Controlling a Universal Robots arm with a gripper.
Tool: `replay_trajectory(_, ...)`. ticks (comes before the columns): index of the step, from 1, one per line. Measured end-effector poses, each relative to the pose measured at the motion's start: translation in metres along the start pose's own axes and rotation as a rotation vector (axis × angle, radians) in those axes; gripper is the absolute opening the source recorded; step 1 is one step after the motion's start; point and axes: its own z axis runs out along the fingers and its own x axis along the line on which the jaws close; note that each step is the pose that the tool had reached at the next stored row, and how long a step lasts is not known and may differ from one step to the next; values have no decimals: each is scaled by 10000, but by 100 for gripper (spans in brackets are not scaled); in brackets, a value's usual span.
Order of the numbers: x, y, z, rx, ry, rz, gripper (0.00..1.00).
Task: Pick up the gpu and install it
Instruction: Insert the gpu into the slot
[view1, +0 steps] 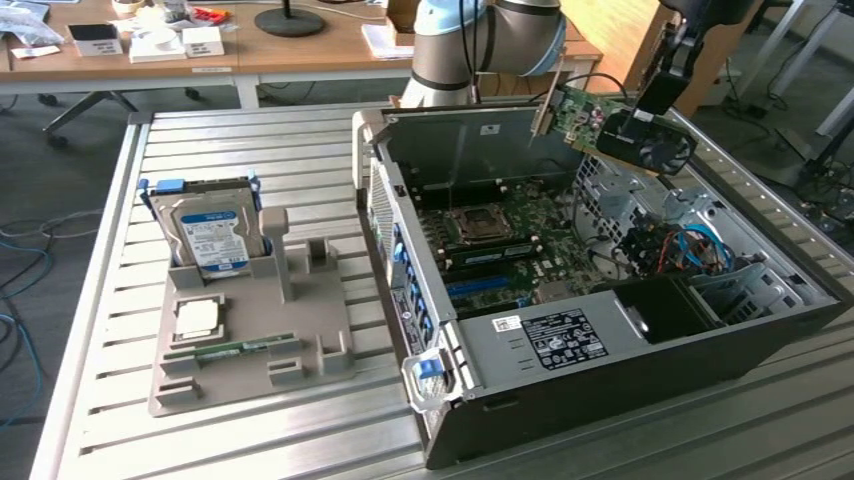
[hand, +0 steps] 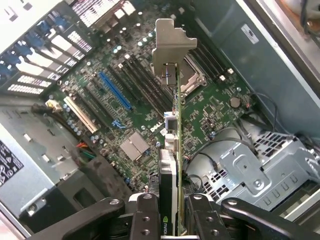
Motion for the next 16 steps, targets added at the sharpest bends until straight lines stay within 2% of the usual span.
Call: replay_trajectory(16,0,0,2,-8,41,-2088,27)
